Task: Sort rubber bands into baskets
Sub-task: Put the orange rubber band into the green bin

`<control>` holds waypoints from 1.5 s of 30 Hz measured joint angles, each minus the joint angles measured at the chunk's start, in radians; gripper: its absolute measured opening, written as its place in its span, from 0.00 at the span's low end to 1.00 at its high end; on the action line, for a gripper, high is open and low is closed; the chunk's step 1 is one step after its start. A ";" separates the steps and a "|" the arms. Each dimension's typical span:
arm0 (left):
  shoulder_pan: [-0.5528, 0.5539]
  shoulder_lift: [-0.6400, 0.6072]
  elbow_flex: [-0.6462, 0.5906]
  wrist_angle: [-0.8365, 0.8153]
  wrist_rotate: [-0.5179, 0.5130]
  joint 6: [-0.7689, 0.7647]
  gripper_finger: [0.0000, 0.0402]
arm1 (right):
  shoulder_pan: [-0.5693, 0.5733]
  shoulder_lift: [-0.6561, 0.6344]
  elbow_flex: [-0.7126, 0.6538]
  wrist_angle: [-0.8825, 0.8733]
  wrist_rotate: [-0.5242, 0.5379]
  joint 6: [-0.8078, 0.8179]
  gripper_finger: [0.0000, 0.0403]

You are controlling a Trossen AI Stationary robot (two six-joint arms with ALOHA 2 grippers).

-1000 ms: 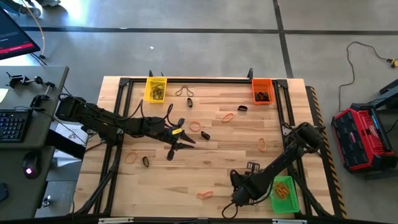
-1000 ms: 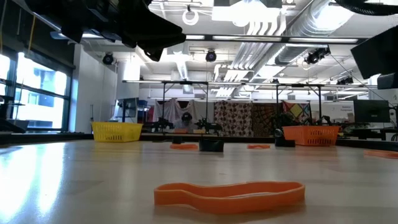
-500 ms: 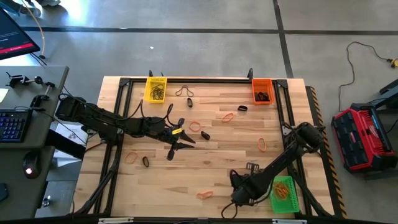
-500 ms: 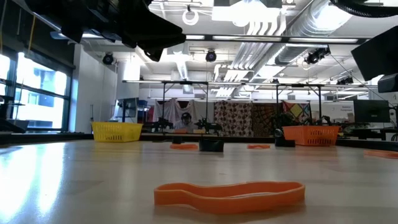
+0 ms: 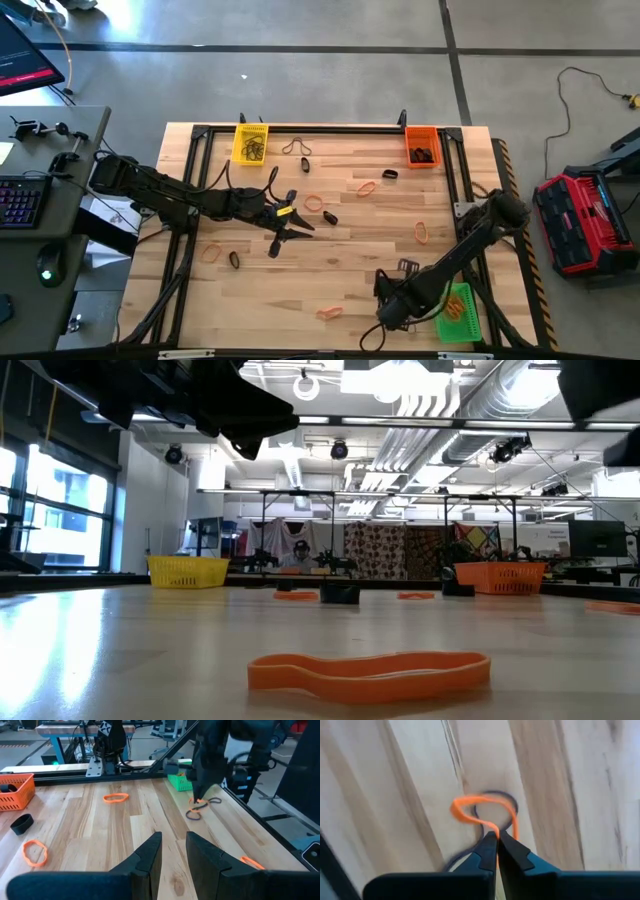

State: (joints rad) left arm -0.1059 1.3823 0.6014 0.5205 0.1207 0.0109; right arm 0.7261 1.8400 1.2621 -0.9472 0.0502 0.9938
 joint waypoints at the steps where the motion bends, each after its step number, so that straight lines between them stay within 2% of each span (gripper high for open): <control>1: 0.000 0.000 0.000 0.000 0.000 0.000 0.20 | 0.000 -0.013 0.000 0.000 0.008 0.008 0.00; 5: 0.000 0.000 0.000 0.000 0.000 0.000 0.20 | 0.000 -0.058 0.000 -0.004 -0.004 0.082 0.00; 14: 0.000 0.000 0.000 -0.001 0.000 -0.001 0.20 | 0.023 -0.146 0.001 -0.004 -0.156 0.351 0.00; 18: 0.000 0.000 0.000 -0.001 0.000 -0.007 0.20 | 0.063 -0.177 0.001 -0.029 -0.183 0.421 0.00; 31: 0.000 0.000 0.000 0.000 0.000 -0.007 0.20 | 0.265 -0.178 0.001 -0.298 -0.237 0.368 0.00; 37: 0.000 0.000 0.000 0.000 -0.001 -0.007 0.20 | 0.332 -0.177 -0.001 -0.302 -0.106 0.238 0.00; 41: 0.000 0.000 0.000 0.000 -0.001 -0.007 0.20 | 0.358 -0.177 -0.002 -0.298 -0.126 0.160 0.00; 45: 0.000 0.000 0.000 0.000 -0.001 -0.007 0.20 | 0.377 -0.177 -0.002 -0.268 -0.132 0.157 0.00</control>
State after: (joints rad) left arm -0.1055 1.3821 0.6014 0.5201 0.1200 0.0036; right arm 1.1029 1.6627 1.2605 -1.2155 -0.0818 1.1511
